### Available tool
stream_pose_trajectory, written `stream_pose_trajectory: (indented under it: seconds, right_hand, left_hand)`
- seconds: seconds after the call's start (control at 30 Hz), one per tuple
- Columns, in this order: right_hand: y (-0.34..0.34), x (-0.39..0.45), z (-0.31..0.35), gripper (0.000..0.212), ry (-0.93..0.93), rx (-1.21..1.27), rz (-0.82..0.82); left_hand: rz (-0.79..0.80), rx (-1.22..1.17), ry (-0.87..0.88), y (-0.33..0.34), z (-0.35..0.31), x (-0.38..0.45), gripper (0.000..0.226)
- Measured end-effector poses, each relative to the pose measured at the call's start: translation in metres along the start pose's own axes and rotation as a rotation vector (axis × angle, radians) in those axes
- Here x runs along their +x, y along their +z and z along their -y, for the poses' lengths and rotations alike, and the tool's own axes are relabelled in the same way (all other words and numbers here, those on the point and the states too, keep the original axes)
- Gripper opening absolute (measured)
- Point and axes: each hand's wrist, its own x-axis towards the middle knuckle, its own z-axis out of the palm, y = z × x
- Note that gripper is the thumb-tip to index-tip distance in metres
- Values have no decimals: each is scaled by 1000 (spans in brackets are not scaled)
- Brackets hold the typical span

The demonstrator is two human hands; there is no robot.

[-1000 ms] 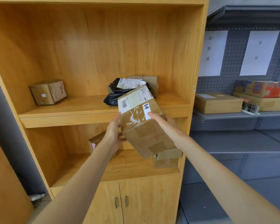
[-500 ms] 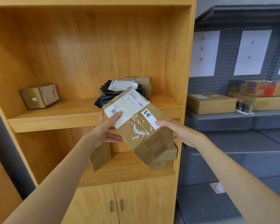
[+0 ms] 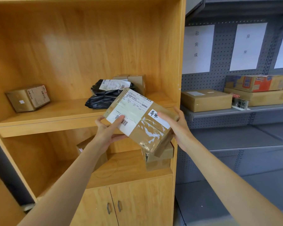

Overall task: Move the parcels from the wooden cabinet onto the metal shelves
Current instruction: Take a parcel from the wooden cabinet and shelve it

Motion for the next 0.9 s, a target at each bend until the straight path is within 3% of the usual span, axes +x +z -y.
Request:
stream_pose_trajectory:
  seconds: [0.17, 0.43, 0.7, 0.9]
  right_hand:
    - [-9, 6, -2, 138, -33, 107, -212]
    - [-50, 19, 26, 99, -174, 46, -291]
    - [-81, 43, 62, 93, -234, -56, -330]
    - [-120, 51, 67, 86, -238, -41, -388]
  left_hand:
    - [-9, -22, 46, 34, 10, 15, 67]
    - [-11, 364, 258, 79, 4, 54, 60]
    - [197, 302, 255, 121, -13, 93, 77]
    - [310, 223, 292, 172, -16, 101, 78]
